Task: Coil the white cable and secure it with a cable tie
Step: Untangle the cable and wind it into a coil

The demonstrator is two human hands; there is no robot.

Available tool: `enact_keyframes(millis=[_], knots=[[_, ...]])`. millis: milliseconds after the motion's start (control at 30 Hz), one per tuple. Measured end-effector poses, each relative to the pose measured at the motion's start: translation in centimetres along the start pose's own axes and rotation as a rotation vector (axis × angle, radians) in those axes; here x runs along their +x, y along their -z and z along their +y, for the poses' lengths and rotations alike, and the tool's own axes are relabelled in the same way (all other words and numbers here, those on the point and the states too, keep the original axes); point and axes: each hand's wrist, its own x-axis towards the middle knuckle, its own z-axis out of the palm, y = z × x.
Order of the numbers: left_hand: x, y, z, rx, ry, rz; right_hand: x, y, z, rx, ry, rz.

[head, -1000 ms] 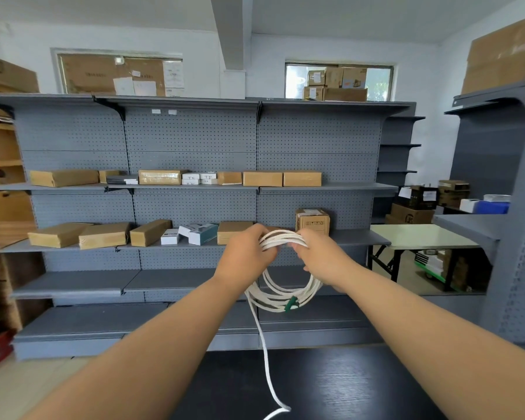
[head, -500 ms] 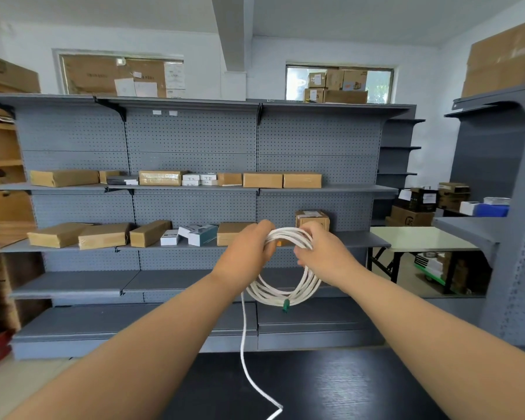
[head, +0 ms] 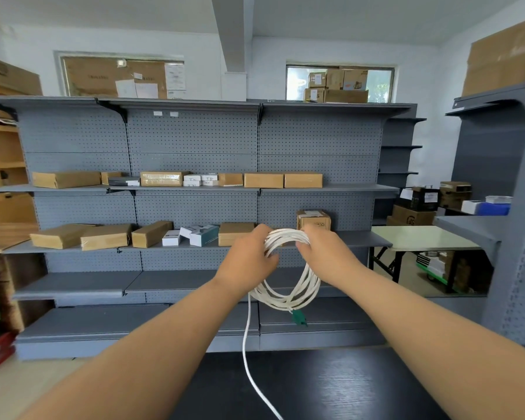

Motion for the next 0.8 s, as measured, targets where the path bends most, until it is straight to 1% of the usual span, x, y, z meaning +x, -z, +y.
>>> enact_keyframes(millis=[100, 200, 267, 367, 467, 600, 700, 800], knots=[[-0.3, -0.2, -0.2, -0.071, 0.061, 0.019, -0.1, -0.1, 0.4, 0.125, -0.086, 0.021], [-0.4, -0.1, -0.4, -0.052, 0.046, 0.052, -0.3, -0.4, 0.6, 0.305, -0.173, 0.032], [-0.3, -0.1, -0.4, -0.004, 0.01, 0.07, -0.4, -0.4, 0.6, 0.331, -0.188, 0.038], [-0.2, 0.2, 0.0, 0.095, -0.052, 0.065, -0.6, -0.1, 0.5, 0.255, -0.135, 0.032], [0.2, 0.5, 0.1, 0.217, -0.131, 0.019, -0.7, 0.2, 0.0, 0.107, -0.014, 0.023], [0.5, 0.8, 0.6, 0.356, -0.19, -0.054, -0.9, 0.2, -0.7, -0.053, 0.114, -0.072], [0.5, 0.9, 0.5, 0.302, -0.162, -0.038, -0.8, 0.2, -0.8, -0.107, 0.127, -0.089], [0.4, 1.0, 0.1, 0.092, -0.041, -0.036, -0.7, 0.1, -0.7, -0.096, 0.081, -0.062]])
